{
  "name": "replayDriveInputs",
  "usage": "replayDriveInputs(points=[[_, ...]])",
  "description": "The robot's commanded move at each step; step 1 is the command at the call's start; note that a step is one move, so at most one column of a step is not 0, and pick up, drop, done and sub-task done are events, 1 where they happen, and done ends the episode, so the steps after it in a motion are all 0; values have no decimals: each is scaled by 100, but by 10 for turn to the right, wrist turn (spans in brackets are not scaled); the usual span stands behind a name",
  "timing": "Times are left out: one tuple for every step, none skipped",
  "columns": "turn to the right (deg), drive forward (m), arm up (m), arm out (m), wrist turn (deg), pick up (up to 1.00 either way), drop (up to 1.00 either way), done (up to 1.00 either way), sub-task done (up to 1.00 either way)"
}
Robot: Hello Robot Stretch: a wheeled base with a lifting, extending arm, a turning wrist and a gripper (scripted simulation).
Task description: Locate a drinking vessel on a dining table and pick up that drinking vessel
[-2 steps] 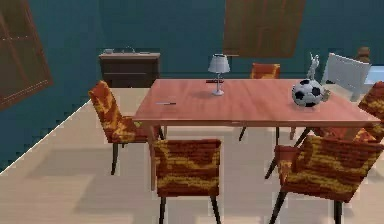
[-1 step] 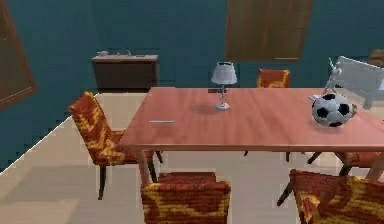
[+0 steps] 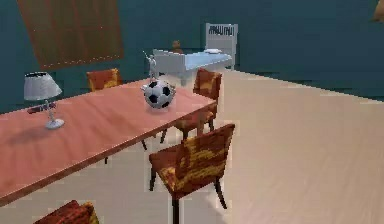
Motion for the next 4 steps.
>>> replayDriveInputs(points=[[420,0,0,0,0,0,0,0,0],[0,70,0,0,0,0,0,0,0],[-450,0,0,0,0,0,0,0,0],[-450,0,0,0,0,0,0,0,0]])
